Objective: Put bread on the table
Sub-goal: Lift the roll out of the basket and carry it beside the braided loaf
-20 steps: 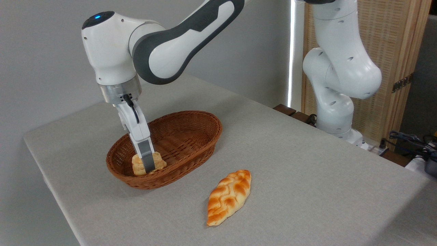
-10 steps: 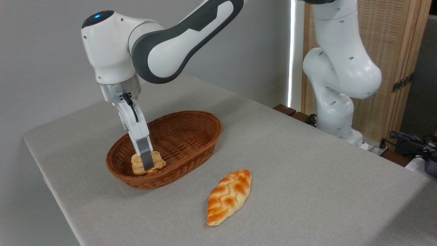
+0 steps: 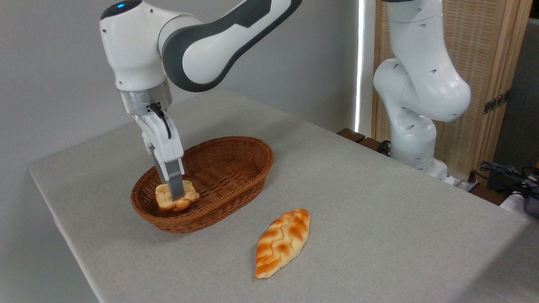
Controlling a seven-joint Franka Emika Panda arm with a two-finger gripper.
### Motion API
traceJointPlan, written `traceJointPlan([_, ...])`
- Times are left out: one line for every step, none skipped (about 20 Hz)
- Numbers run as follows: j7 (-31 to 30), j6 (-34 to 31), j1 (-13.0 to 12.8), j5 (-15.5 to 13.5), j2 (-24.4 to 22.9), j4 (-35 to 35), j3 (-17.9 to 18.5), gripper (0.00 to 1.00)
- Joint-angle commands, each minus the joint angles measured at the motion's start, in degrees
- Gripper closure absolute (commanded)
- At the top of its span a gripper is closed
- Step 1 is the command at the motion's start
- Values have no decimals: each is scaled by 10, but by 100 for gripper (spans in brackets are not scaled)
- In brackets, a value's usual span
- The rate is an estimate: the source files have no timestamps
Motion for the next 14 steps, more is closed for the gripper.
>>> traceJointPlan([-9,-9,3,-9,-21,-1,0,50])
traceJointPlan([-8,-13,3,-12,-34,-1,5,50])
traceJointPlan([-8,-17,5,-13,-42,-1,9,50])
traceJointPlan([-8,-21,7,-13,-46,-1,12,49])
traceJointPlan([-7,-29,9,-13,-54,-1,23,48])
traceJointPlan([-6,-33,9,-13,-58,-1,33,48])
traceJointPlan([-1,-43,8,-13,-63,-2,51,48])
traceJointPlan([1,-48,8,-13,-67,-2,65,47])
traceJointPlan([1,-49,8,-13,-71,-3,83,47])
traceJointPlan([3,-49,8,-13,-72,-4,96,45])
traceJointPlan([4,-49,8,-13,-72,-5,102,44])
traceJointPlan([9,-50,8,-12,-70,-9,111,39])
traceJointPlan([24,-50,8,-9,-69,-22,120,34])
traceJointPlan([32,-49,9,-6,-68,-31,125,25])
